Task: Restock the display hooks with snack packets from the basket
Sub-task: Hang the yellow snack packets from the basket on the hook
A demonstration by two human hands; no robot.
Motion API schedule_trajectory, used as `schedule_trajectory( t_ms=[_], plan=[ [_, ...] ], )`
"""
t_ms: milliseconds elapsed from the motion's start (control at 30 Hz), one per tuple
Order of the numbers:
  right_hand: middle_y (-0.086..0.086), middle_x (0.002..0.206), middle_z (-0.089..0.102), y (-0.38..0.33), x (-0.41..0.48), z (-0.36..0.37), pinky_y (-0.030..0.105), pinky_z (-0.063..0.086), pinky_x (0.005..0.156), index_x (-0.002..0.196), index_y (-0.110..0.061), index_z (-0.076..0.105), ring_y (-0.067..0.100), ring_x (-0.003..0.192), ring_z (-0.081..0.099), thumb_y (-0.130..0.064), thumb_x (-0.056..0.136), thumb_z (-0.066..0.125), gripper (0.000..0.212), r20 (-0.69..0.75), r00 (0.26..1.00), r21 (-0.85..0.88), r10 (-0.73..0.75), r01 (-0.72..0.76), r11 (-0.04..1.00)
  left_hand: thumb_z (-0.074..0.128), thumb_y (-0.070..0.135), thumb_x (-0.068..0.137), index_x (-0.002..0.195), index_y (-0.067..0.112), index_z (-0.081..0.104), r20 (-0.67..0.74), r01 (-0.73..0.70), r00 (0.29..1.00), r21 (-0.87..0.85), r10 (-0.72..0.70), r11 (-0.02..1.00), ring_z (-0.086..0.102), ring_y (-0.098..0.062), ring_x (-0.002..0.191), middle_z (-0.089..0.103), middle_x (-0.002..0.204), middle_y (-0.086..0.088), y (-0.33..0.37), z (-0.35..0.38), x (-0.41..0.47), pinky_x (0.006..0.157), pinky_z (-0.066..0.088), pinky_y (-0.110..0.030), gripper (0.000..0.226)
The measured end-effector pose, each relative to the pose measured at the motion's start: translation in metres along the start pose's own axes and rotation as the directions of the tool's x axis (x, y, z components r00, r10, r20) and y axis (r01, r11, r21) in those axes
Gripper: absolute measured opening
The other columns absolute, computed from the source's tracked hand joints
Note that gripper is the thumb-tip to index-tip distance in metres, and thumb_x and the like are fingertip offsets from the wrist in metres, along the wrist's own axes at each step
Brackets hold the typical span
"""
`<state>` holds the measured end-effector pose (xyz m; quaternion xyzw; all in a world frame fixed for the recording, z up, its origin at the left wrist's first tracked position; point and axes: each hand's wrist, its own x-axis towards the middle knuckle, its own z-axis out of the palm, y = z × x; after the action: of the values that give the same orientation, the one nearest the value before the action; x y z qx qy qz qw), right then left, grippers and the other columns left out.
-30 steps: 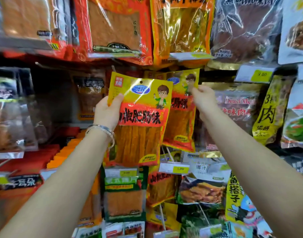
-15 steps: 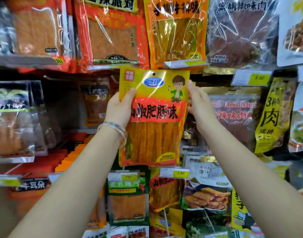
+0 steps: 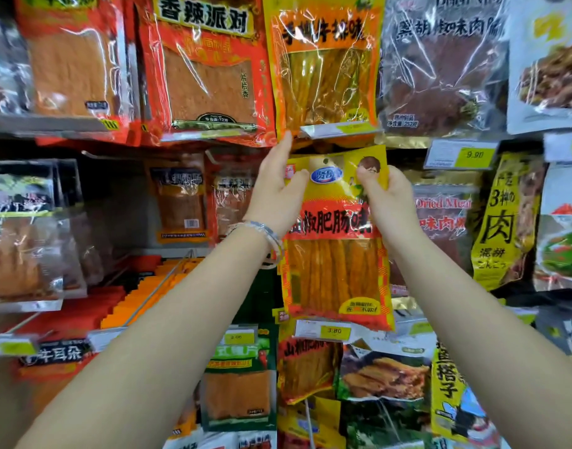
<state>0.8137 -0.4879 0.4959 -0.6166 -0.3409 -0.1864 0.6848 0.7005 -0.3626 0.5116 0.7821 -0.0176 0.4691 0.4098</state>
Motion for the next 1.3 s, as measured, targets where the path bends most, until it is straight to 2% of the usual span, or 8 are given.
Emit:
schedule_trajectory(
  t_ms=[267, 500, 633, 833, 1000, 1167, 1233, 1300],
  plan=[
    [-0.007, 0.077, 0.062, 0.003, 0.023, 0.009, 0.019, 0.039, 0.056, 0.081, -0.020, 0.061, 0.004, 0.067, 0.056, -0.036, 0.091, 0.054, 0.020, -0.066, 0.998, -0.147, 0.012, -0.021, 0.989, 0.046, 0.016, 0.095, 0.145, 0.023, 0.031, -0.036, 0.000, 0.999, -0.050, -0.002, 0.999, 0.028, -0.005, 0.136, 0.030, 0.150, 0.007, 0.009, 0.012, 0.004, 0.104, 0.022, -0.016, 0.052],
    [-0.003, 0.075, 0.063, 0.012, 0.022, 0.006, 0.033, 0.045, 0.067, 0.070, -0.026, 0.054, 0.017, 0.073, 0.060, -0.030, 0.088, 0.056, 0.019, -0.038, 0.999, -0.129, 0.012, -0.017, 0.992, 0.048, 0.014, 0.093, 0.143, 0.023, 0.036, -0.040, -0.021, 0.999, -0.111, 0.016, 0.994, 0.036, 0.001, 0.124, 0.034, 0.148, 0.007, 0.000, 0.011, 0.008, 0.097, 0.030, -0.011, 0.052],
    [-0.010, 0.064, 0.055, 0.016, 0.023, 0.004, 0.029, 0.039, 0.060, 0.064, -0.027, 0.051, 0.010, 0.061, 0.051, -0.025, 0.086, 0.057, 0.023, -0.057, 0.998, -0.122, -0.007, 0.000, 0.993, 0.048, 0.013, 0.092, 0.141, 0.025, 0.039, -0.055, -0.054, 0.997, -0.142, 0.046, 0.988, 0.034, -0.005, 0.134, 0.037, 0.146, 0.007, -0.006, 0.011, 0.009, 0.107, 0.031, -0.024, 0.051],
    [-0.009, 0.068, 0.059, 0.023, 0.029, 0.007, 0.022, 0.041, 0.057, 0.069, -0.024, 0.055, 0.007, 0.063, 0.055, -0.026, 0.087, 0.058, 0.018, -0.075, 0.997, -0.185, -0.020, 0.005, 0.983, 0.047, 0.019, 0.086, 0.140, 0.028, 0.040, -0.054, -0.083, 0.996, -0.203, 0.073, 0.976, 0.040, 0.001, 0.124, 0.039, 0.145, 0.009, -0.014, 0.014, 0.011, 0.092, 0.034, -0.010, 0.055],
    [-0.008, 0.067, 0.056, 0.033, 0.034, 0.007, 0.011, 0.033, 0.048, 0.079, -0.013, 0.061, -0.001, 0.059, 0.051, -0.028, 0.087, 0.057, 0.018, -0.086, 0.995, -0.274, -0.040, 0.015, 0.961, 0.047, 0.020, 0.084, 0.139, 0.027, 0.041, -0.077, -0.107, 0.993, -0.208, 0.093, 0.972, 0.037, -0.003, 0.132, 0.040, 0.144, 0.010, -0.018, 0.016, 0.013, 0.110, 0.035, -0.031, 0.056],
    [-0.017, 0.083, 0.056, 0.037, 0.033, 0.011, 0.009, 0.035, 0.061, 0.098, -0.022, 0.054, 0.008, 0.080, 0.053, -0.033, 0.092, 0.057, 0.013, -0.030, 0.996, -0.312, -0.088, 0.075, 0.947, 0.046, 0.026, 0.087, 0.146, 0.036, 0.024, -0.049, -0.173, 0.984, -0.038, 0.171, 0.984, 0.025, 0.021, 0.124, 0.027, 0.144, 0.022, -0.043, 0.020, 0.011, 0.101, 0.027, -0.007, 0.063],
    [-0.007, 0.109, 0.056, 0.044, 0.019, 0.010, 0.010, 0.037, 0.081, 0.122, -0.017, 0.048, 0.012, 0.103, 0.052, -0.032, 0.089, 0.062, 0.039, -0.069, 0.986, -0.320, -0.149, 0.120, 0.940, 0.048, 0.023, 0.088, 0.147, 0.031, 0.023, -0.036, -0.190, 0.980, 0.102, 0.194, 0.976, 0.017, 0.022, 0.127, 0.024, 0.148, 0.018, -0.063, 0.022, 0.006, 0.103, 0.016, -0.001, 0.064],
    [0.009, 0.135, 0.044, 0.055, 0.000, 0.009, 0.018, 0.027, 0.102, 0.141, -0.009, 0.032, 0.017, 0.125, 0.038, -0.030, 0.088, 0.065, 0.066, -0.110, 0.950, -0.464, -0.291, 0.210, 0.861, 0.050, 0.021, 0.089, 0.146, 0.029, 0.025, -0.015, -0.172, 0.984, 0.233, 0.180, 0.957, 0.014, 0.008, 0.135, 0.022, 0.153, 0.009, -0.088, 0.022, -0.002, 0.113, 0.013, -0.018, 0.063]
  ],
)
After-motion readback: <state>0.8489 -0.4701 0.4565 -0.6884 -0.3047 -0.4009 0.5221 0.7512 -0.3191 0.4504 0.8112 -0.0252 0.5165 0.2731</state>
